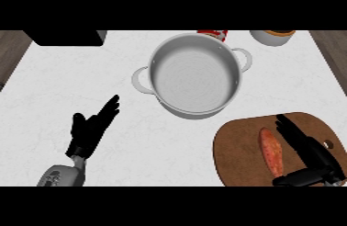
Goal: Pick the sweet potato from the cutting board and place it in the pot
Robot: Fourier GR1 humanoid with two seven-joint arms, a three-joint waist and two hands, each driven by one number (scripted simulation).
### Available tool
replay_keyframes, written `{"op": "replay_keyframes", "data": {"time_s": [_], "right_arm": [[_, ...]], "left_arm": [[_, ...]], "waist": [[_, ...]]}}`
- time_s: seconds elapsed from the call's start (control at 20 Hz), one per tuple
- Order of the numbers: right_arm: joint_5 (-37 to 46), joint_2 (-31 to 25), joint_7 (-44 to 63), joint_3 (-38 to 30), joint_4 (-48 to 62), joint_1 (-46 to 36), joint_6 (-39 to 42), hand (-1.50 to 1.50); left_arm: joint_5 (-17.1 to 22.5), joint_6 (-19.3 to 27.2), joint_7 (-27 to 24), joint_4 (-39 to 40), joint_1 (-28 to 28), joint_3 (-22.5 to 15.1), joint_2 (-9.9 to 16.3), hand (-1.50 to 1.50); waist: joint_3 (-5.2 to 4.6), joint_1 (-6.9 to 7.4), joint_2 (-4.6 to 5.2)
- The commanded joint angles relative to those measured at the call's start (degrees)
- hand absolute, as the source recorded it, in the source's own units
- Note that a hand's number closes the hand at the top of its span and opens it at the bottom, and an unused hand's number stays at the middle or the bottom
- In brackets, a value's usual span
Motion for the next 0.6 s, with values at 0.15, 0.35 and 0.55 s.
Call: {"op": "replay_keyframes", "data": {"time_s": [0.15,0.35,0.55], "right_arm": [[11.9,2.2,-10.1,4.9,5.6,-1.9,-3.4,1.50],[8.6,3.7,-13.8,2.5,12.3,-2.8,-0.7,1.50],[8.5,5.9,-16.0,2.4,13.9,-2.7,-1.6,1.50]], "left_arm": [[-1.5,-0.9,-3.8,1.1,2.7,-0.2,-0.3,0.00],[-0.5,-2.0,0.1,-1.6,1.2,0.6,0.5,0.00],[-1.3,0.7,2.1,-3.5,1.3,0.0,-1.4,0.00]], "waist": [[0.72,0.62,0.60],[0.76,0.79,0.60],[0.79,1.07,0.54]]}}
